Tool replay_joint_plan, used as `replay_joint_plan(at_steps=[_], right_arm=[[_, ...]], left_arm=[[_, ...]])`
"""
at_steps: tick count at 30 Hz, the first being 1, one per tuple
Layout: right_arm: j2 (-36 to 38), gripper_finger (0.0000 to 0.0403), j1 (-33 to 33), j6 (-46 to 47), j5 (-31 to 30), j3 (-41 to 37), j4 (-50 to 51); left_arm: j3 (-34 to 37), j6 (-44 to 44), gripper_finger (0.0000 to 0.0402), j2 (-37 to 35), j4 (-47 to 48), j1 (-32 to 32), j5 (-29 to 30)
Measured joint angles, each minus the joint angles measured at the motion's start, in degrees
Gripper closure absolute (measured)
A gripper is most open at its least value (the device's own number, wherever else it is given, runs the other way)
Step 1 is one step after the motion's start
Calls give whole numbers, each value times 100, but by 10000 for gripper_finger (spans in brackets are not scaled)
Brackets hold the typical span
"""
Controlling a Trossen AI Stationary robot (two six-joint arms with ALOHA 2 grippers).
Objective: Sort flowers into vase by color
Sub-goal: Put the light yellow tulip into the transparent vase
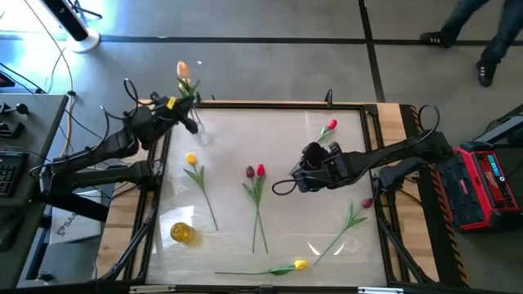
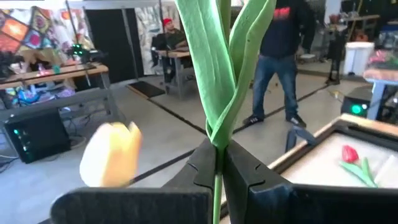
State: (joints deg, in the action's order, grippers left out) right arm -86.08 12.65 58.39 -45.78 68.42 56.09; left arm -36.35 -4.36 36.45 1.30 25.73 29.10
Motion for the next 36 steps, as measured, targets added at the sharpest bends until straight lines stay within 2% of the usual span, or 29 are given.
replay_joint_plan(at_steps=[4, 14, 28, 36], right_arm=[[0, 263, -93, 161, -28, 0, 294], [-2, 263, -115, 164, -96, 0, 421], [-2, 263, -109, 162, -120, 0, 413], [-118, 263, -90, 278, -132, 0, 422]], left_arm=[[-218, 210, 401, -3, 370, 129, 3], [-193, 778, 401, 37, 1064, 520, 2], [-184, 942, 401, 213, 1155, 820, 3], [-184, 1526, 354, 618, 1277, 844, 129]])
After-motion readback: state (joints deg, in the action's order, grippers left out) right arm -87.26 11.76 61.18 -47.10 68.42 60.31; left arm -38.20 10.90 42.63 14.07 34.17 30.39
